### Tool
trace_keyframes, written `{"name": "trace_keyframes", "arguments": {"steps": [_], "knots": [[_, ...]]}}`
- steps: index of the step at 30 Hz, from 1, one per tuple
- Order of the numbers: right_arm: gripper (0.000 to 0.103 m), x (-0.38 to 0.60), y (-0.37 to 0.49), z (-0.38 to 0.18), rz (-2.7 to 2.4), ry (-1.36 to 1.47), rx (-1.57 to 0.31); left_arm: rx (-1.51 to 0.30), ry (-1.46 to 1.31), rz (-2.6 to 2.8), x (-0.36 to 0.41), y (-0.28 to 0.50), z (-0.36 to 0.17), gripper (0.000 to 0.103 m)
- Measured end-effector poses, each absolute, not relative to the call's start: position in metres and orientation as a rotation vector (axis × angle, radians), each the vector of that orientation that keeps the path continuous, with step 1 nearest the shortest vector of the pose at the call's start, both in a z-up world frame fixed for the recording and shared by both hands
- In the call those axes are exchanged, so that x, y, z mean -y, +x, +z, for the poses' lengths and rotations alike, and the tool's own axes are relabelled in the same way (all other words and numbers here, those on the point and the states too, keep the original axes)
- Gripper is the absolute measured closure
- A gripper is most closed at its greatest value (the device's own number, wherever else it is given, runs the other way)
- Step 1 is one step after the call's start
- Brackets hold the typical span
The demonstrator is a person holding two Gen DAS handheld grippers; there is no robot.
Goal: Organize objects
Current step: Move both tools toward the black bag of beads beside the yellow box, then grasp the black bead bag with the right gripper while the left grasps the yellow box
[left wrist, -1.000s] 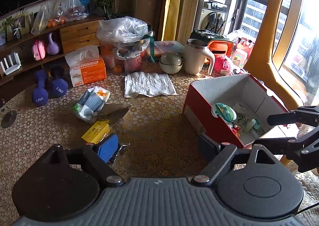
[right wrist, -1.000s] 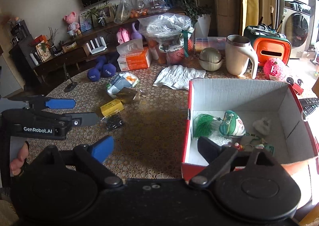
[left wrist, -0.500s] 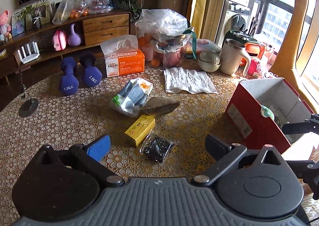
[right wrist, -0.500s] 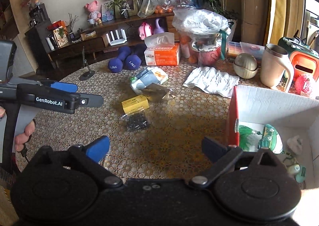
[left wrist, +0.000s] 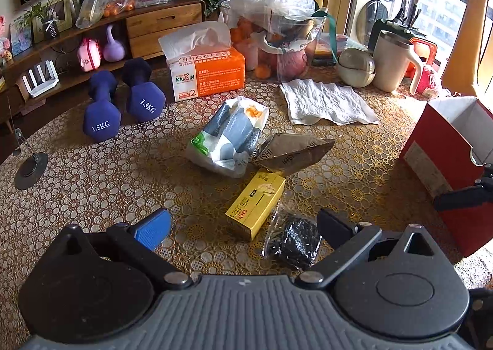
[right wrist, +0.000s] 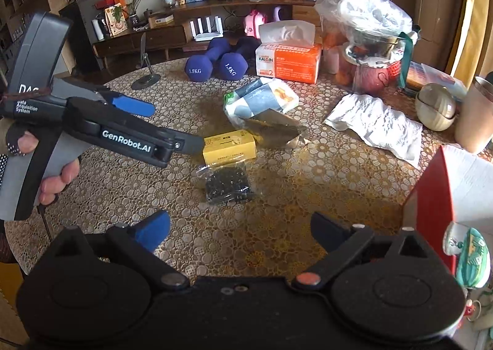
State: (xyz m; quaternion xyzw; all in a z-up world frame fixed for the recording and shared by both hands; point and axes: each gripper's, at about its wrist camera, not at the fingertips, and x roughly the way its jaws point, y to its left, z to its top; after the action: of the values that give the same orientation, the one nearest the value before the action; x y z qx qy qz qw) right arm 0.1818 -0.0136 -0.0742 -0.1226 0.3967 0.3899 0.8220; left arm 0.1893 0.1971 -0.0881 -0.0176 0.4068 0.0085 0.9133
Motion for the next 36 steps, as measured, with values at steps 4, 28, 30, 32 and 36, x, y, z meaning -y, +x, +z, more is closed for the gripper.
{"name": "trace_keyframes", "arguments": {"steps": [4,28,30,32,36], "knots": [[0.006,-0.008,0.191,-0.091,0.854,-0.301,-0.848,-0.850,-0.022,0.017,-0.201,0.205,-0.103,0.001],[0.020,-0.064,0.220,-0.144,0.902,-0.391,-0.802,-0.883,-0.040,-0.050,-0.202,0.251,-0.147,0.031],[0.022,-0.066,0.221,-0.146,0.900,-0.393,-0.800,-0.880,-0.036,-0.058,-0.201,0.251,-0.147,0.037],[0.025,-0.067,0.221,-0.148,0.902,-0.400,-0.798,-0.876,-0.036,-0.068,-0.200,0.250,-0.147,0.044],[0.034,-0.070,0.222,-0.149,0.906,-0.413,-0.796,-0.875,-0.043,-0.087,-0.198,0.248,-0.145,0.057]]}}
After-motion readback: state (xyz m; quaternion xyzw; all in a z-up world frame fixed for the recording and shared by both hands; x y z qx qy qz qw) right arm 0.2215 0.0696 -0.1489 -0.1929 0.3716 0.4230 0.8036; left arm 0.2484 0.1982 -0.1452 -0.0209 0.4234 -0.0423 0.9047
